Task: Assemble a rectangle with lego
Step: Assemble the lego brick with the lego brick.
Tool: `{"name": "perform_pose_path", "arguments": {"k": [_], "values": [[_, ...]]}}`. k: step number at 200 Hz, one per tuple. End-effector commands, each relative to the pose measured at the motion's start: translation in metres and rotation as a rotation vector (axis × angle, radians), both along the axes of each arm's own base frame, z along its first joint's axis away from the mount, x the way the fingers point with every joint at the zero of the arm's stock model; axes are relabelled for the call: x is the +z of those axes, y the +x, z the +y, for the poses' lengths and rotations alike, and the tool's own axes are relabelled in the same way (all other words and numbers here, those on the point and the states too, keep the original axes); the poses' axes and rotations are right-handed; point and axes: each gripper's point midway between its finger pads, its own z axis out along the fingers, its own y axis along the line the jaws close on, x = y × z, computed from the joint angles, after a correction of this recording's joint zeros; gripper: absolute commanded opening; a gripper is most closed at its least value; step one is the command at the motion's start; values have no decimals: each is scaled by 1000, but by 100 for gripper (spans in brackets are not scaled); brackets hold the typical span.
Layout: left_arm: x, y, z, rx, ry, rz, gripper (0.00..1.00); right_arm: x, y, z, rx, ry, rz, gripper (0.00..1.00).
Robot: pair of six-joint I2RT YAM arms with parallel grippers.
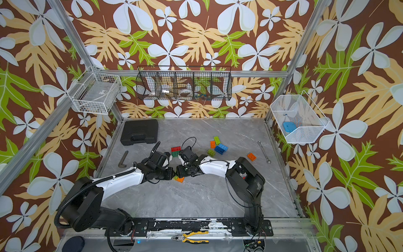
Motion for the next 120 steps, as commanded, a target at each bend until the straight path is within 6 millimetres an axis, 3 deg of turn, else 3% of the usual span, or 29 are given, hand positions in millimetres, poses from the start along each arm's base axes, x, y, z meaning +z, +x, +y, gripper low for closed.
{"name": "perform_pose_path", "arguments": {"k": [1, 38, 54, 86, 120], "values": [[-31, -34, 28, 6, 132, 147, 17, -13, -3, -12, -7, -70, 10, 55], [-39, -39, 33, 0, 165, 173, 15, -20, -4, -18, -11, -102, 13, 54], [-34, -34, 33, -2, 173, 157, 20, -18, -3, -16, -5, -97, 9, 54], [-10, -17, 29, 3, 170, 85, 40, -2, 2, -8, 15, -64, -22, 55], [26, 8, 20, 14, 146, -13, 51, 31, 16, 1, 15, -6, -80, 58]]}}
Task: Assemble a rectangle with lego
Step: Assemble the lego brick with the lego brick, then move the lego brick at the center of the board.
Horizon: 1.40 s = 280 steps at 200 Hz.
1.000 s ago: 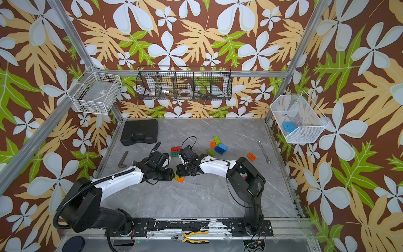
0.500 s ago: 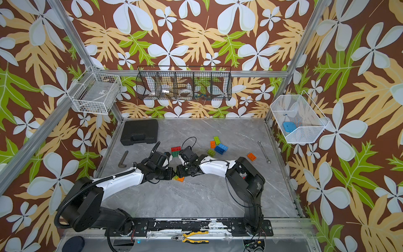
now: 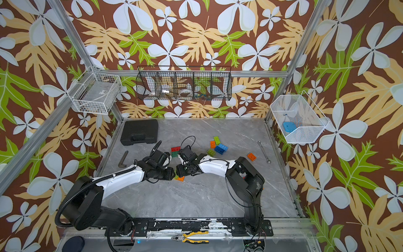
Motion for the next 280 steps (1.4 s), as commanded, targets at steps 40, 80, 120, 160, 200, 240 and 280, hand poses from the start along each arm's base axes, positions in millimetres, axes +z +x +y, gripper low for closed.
{"name": "perform_pose_path", "arguments": {"k": [40, 80, 120, 160, 200, 240, 280], "values": [[65, 34, 2, 29, 28, -170, 58, 64, 33, -8, -50, 132, -84, 60], [88, 86, 19, 172, 17, -331, 68, 62, 67, -54, -222, 126, -115, 57], [59, 130, 5, 120, 87, -292, 67, 46, 79, -54, -240, 88, -129, 55], [25, 169, -4, 157, 13, -206, 58, 32, 91, -49, -266, 85, -127, 52], [3, 180, -14, 142, 5, -156, 52, 34, 89, -50, -263, 85, -135, 51], [-19, 189, -18, 134, 35, -110, 56, 31, 84, -55, -262, 78, -127, 51], [-26, 148, -23, 141, -35, -74, 56, 31, 81, -58, -258, 72, -137, 51]]}}
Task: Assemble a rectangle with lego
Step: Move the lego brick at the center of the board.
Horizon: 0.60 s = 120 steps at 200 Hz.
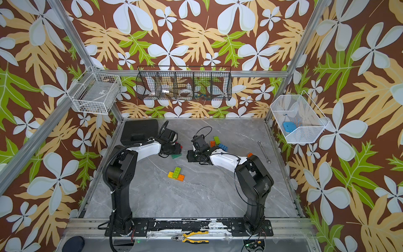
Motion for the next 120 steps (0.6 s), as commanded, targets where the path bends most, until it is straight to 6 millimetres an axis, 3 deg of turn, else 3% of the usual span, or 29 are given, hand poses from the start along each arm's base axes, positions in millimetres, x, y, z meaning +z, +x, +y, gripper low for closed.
{"name": "perform_pose_path", "arguments": {"k": [1, 44, 78, 120], "values": [[0, -23, -8, -2, -64, 25, 56, 1, 2, 1, 6, 0, -20, 51], [8, -59, -20, -12, -117, 30, 56, -2, 4, 7, 19, 16, -12, 51], [14, -60, 3, -36, 41, 7, 58, -4, -1, 7, 30, 25, -5, 51], [-3, -67, -7, -128, 162, 83, 58, -12, -4, 5, 26, 20, 6, 50]]}}
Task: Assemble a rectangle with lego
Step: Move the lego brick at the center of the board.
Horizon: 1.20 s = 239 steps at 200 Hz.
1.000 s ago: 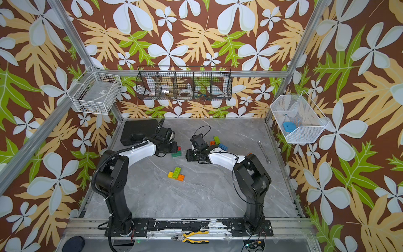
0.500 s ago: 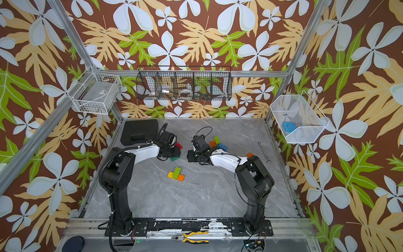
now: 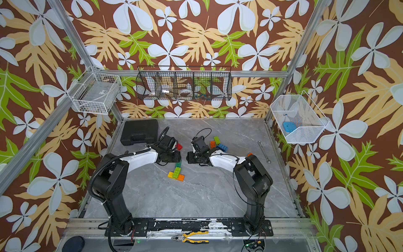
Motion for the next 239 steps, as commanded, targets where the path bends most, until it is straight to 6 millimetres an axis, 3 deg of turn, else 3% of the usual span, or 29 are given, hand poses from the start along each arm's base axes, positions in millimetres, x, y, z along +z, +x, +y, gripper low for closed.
{"name": "perform_pose_path", "arguments": {"k": [1, 29, 59, 99, 135, 154, 176, 211, 222, 239], "values": [[-15, -14, 4, -59, 109, 67, 58, 3, 1, 2, 6, 13, -15, 50], [-24, -16, -1, -59, 137, 100, 56, 3, 1, 1, 4, 10, -16, 50], [-26, -12, -3, -57, 144, 100, 46, 3, 0, 1, 9, 8, -18, 50], [-16, 6, -10, -70, 160, 60, 20, 7, 1, -1, 6, 0, -30, 50], [8, 37, -33, -93, 119, -14, 15, 14, 4, -15, -24, -19, -51, 50], [12, 43, -64, -158, 91, -29, 15, 15, 7, -32, -53, -25, -54, 50], [-6, 30, -95, -257, 120, 10, 15, 14, 7, -53, -80, -54, -54, 50], [-22, 12, -109, -320, 140, 60, 17, 13, 0, -75, -96, -84, -55, 50], [-21, 10, -111, -332, 133, 65, 22, 12, -3, -78, -85, -98, -60, 50], [-15, 9, -112, -342, 137, 56, 41, 11, -7, -81, -60, -117, -77, 51]]}}
